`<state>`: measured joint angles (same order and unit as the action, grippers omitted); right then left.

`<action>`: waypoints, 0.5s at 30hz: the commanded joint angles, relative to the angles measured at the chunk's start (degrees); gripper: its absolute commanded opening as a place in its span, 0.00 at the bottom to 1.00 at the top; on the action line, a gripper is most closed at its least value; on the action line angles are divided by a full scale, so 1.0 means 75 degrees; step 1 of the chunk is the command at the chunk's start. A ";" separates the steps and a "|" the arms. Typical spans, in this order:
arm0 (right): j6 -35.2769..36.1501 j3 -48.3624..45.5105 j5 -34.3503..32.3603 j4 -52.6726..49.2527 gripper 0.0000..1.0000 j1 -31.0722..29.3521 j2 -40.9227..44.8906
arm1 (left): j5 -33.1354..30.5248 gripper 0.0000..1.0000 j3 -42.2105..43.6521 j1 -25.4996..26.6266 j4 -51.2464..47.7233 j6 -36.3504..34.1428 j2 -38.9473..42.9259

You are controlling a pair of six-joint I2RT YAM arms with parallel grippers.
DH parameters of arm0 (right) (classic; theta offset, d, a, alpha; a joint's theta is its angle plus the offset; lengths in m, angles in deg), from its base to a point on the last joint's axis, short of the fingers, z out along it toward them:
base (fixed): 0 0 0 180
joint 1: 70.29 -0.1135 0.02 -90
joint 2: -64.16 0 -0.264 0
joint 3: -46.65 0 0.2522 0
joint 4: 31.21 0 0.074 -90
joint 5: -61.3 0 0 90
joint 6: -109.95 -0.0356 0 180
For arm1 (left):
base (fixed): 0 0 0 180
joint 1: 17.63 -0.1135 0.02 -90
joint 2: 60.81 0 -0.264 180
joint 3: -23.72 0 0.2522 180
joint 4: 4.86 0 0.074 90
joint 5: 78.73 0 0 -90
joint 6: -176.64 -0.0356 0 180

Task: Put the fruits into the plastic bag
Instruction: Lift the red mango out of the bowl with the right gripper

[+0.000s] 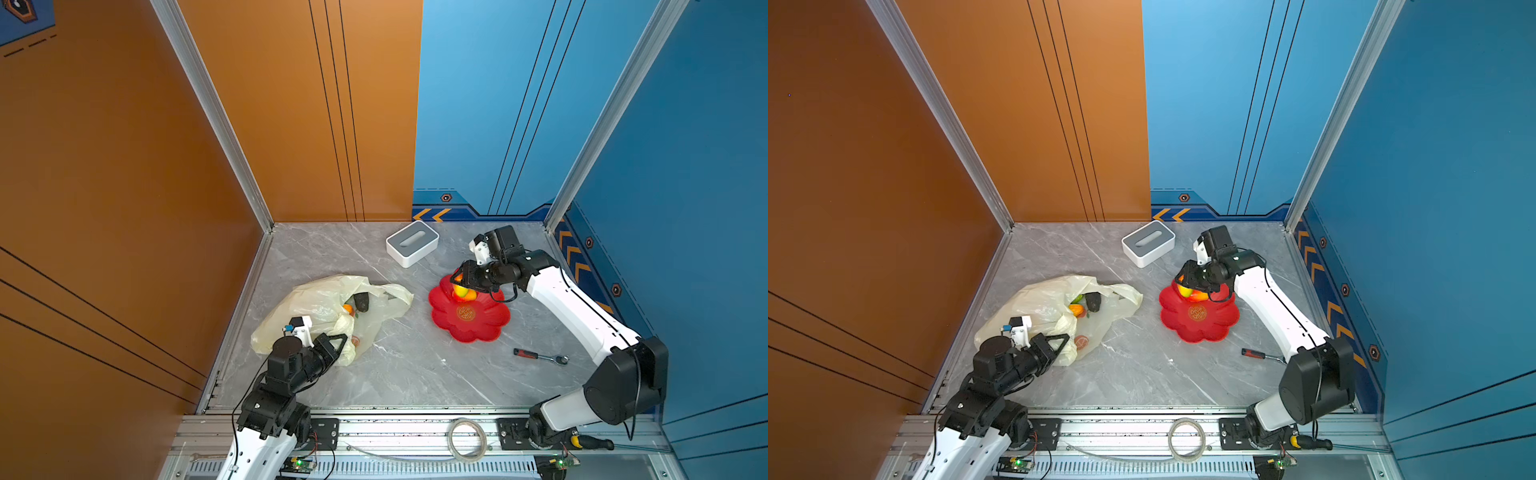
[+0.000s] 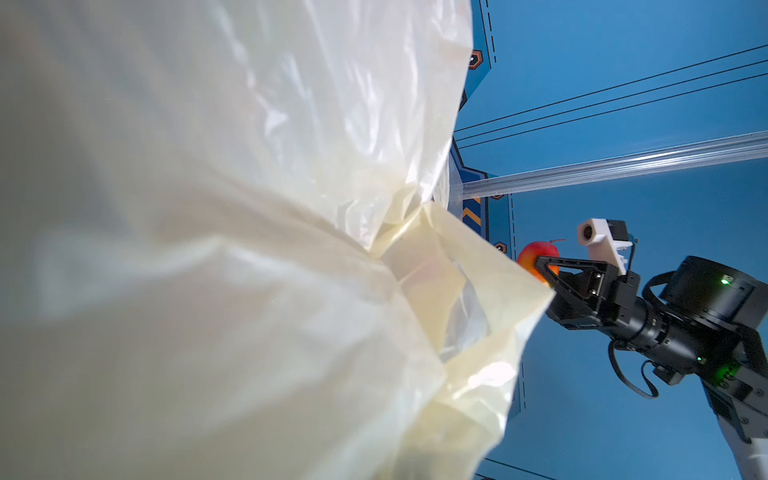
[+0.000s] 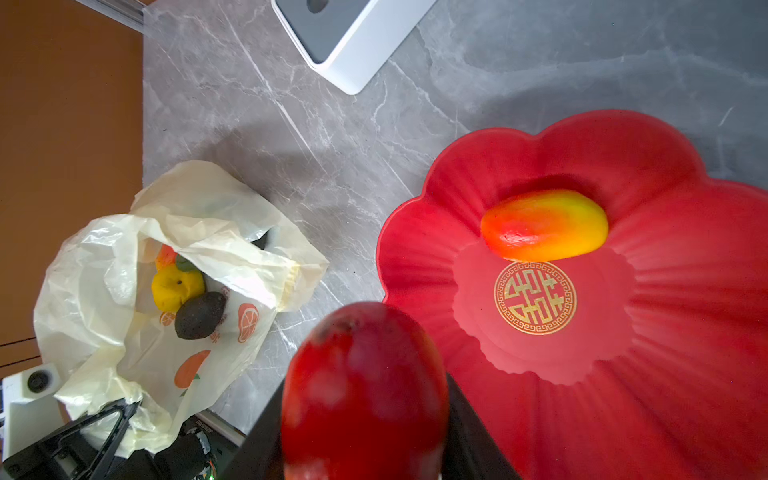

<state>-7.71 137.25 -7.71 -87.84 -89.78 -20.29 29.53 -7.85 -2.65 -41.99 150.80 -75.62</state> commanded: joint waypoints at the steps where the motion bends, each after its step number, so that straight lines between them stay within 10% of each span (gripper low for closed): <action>1: -0.0268 0.0301 0.0131 -0.0117 0.43 0.0032 0.0390 | 0.0112 0.00 0.0042 -0.0088 0.0175 -0.0082 -0.0081; 15: -0.2579 -0.0304 0.1717 0.3056 0.42 0.0032 0.2082 | 0.0167 0.00 -0.0017 -0.0113 0.0246 -0.0106 -0.0208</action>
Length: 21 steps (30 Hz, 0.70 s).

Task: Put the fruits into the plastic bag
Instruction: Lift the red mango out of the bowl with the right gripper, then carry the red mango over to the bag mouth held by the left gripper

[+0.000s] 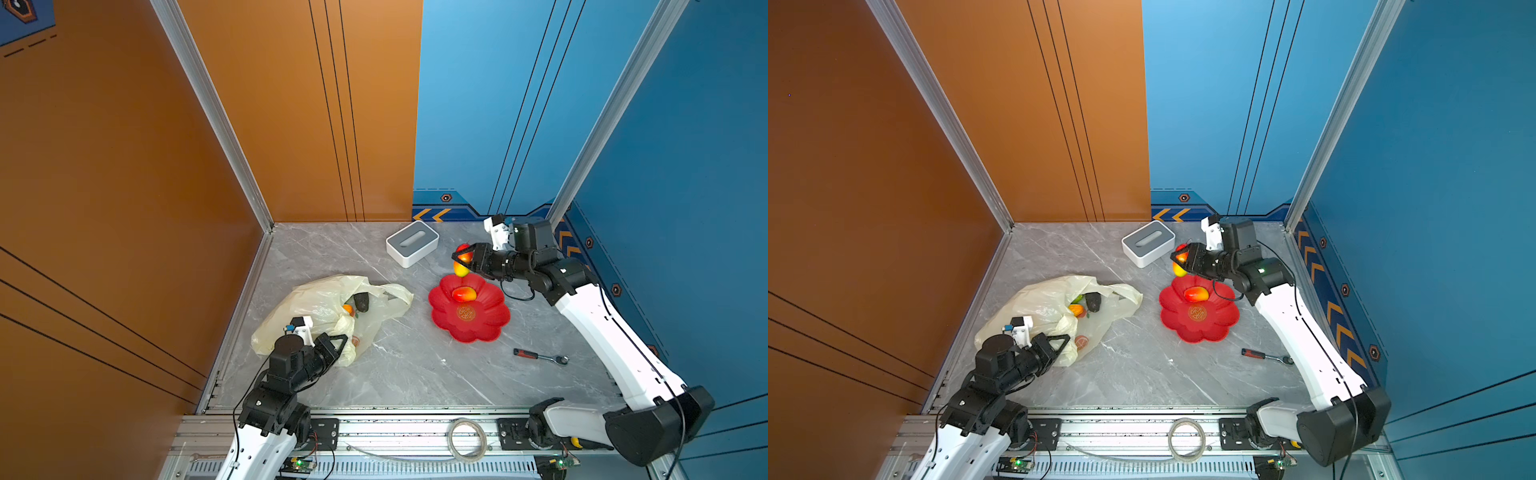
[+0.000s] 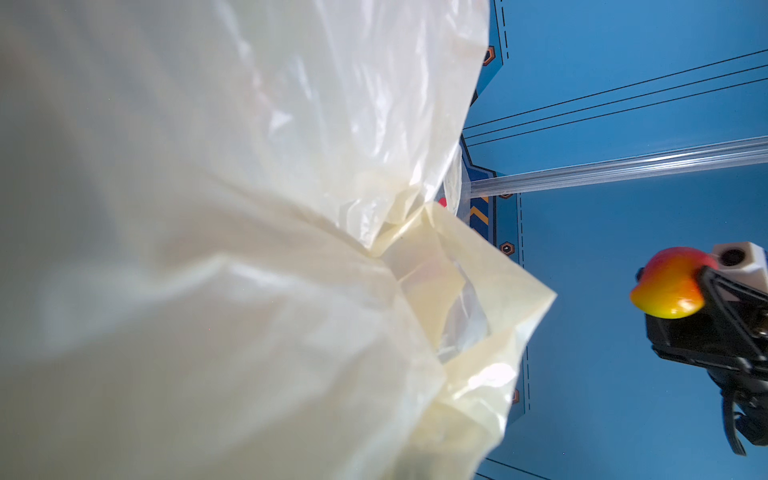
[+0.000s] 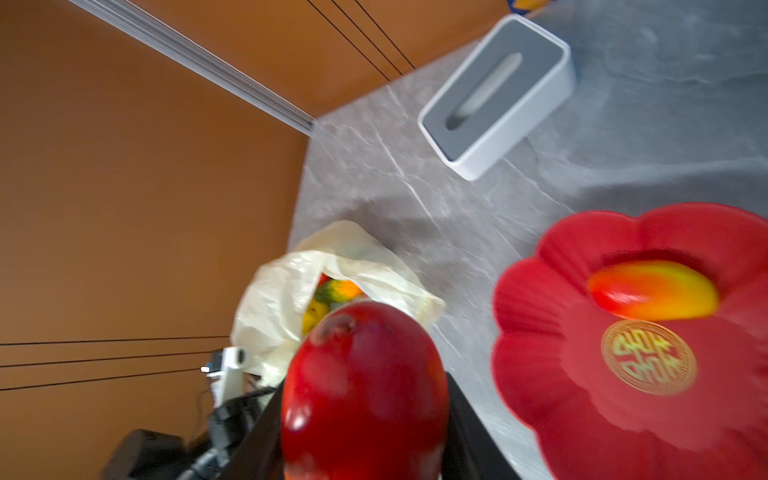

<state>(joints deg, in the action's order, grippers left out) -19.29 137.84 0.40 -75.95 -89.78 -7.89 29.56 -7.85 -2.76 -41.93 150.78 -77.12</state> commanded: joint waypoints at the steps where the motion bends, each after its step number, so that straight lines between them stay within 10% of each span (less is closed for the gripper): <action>1: -0.1302 -0.0562 0.0728 0.1923 0.42 0.0023 0.0582 | 0.0173 0.00 -0.0024 -0.0097 0.0237 -0.0103 0.0004; 21: -0.2431 -0.1526 0.0720 0.5244 0.42 -0.2703 0.1206 | 0.0210 0.00 0.0002 -0.0108 0.0320 0.0071 0.0190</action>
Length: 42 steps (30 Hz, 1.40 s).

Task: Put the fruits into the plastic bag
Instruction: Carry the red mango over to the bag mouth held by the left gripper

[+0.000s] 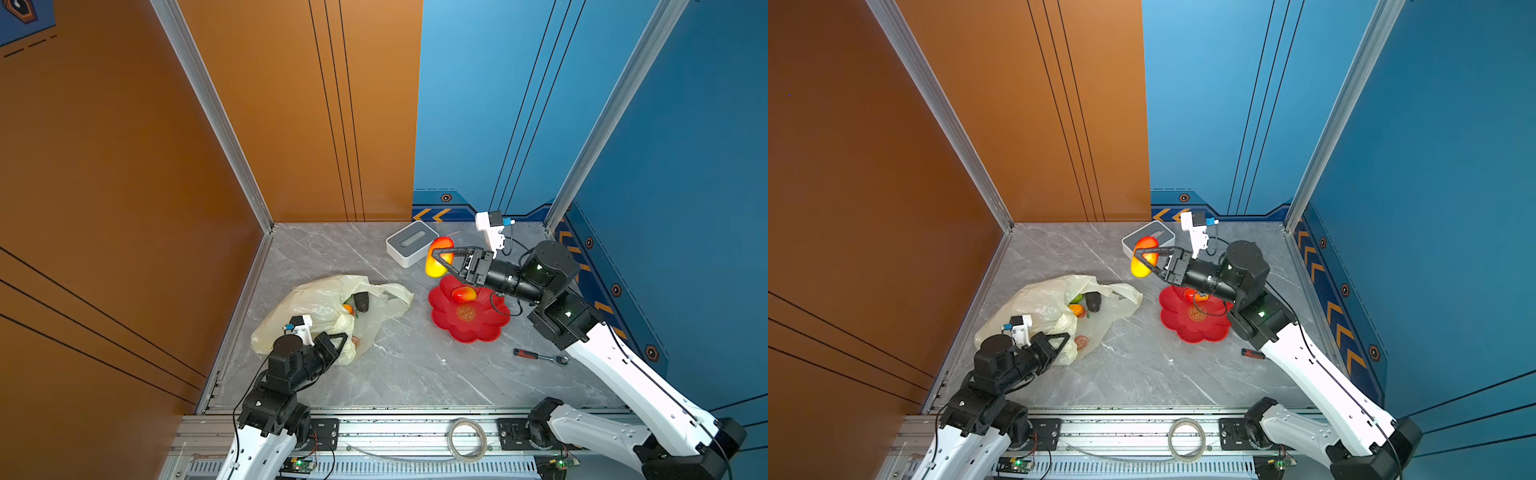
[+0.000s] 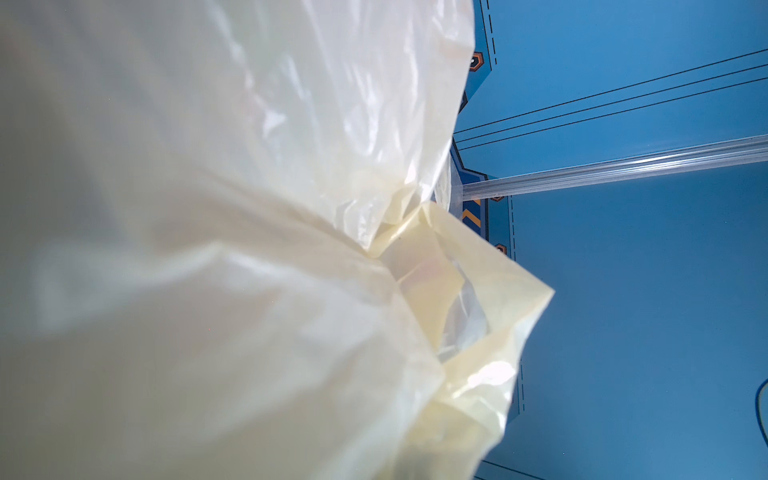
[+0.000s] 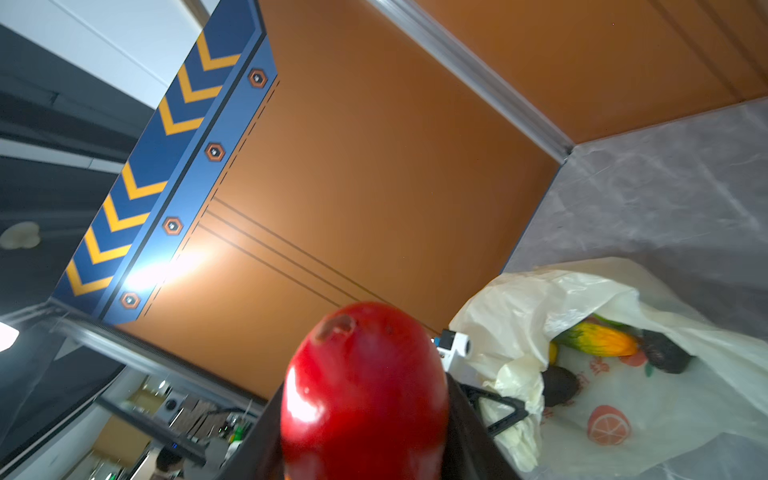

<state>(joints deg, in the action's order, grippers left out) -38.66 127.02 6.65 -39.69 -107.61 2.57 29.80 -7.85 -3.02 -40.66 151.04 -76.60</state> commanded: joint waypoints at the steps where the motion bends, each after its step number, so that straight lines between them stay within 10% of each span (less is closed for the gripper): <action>1: 0.0214 -0.0084 -0.0149 0.0409 0.42 -0.0663 -0.0285 | 0.0184 0.00 0.0007 -0.0079 0.0150 0.0055 0.0135; 27: 0.0647 0.0317 0.0537 0.0502 0.41 -0.2735 -0.3674 | 0.0309 0.00 0.0065 -0.0086 0.0264 0.0183 0.0196; 42: 0.2812 0.1402 0.0643 -0.2815 0.41 -0.2529 -0.4852 | 0.0349 0.00 -0.0118 -0.0123 0.0162 0.0206 0.0245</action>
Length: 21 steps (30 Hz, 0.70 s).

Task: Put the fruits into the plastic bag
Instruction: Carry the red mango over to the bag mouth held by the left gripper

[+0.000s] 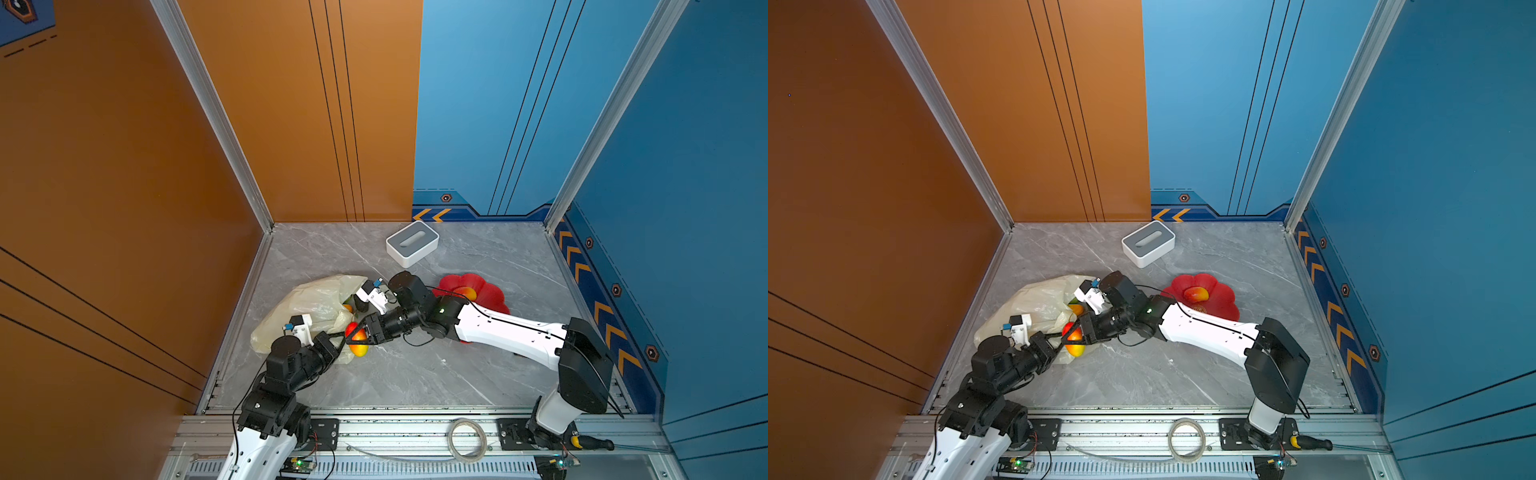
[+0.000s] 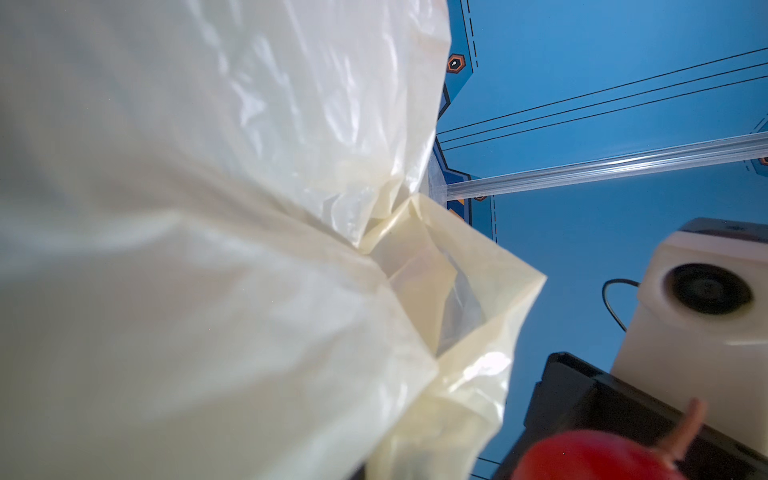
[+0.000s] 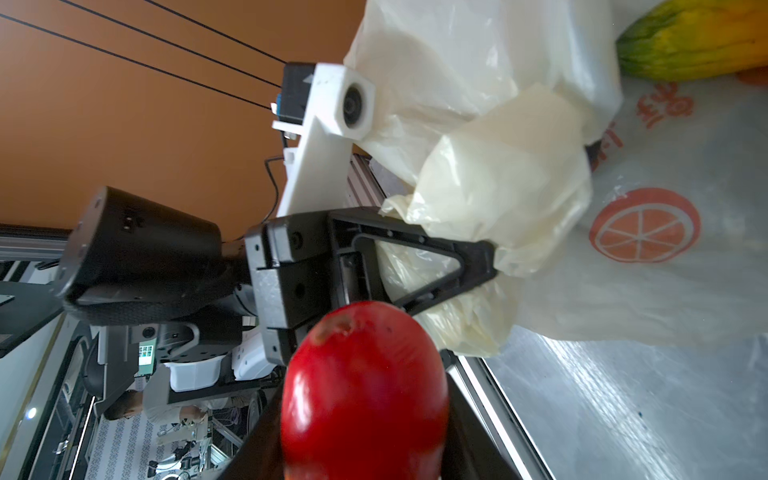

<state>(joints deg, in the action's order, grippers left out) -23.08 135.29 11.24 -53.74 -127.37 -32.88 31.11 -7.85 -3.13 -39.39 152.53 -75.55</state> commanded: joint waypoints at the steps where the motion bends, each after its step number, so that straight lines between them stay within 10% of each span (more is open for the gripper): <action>1: 0.0853 0.0330 -0.0002 -0.1098 0.41 0.0153 -0.0179 | 0.0174 0.00 -0.0133 -0.0113 -0.0010 0.0019 0.0117; 21: 0.1366 0.1883 0.0384 -0.1747 0.39 0.0726 -0.2531 | 0.0434 0.00 -0.0732 -0.0117 -0.0041 -0.0052 -0.0101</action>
<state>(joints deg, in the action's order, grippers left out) -13.90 146.28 12.09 -65.33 -122.01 -49.40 32.40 -11.43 -3.44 -39.42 152.70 -75.94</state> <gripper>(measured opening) 0.436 0.045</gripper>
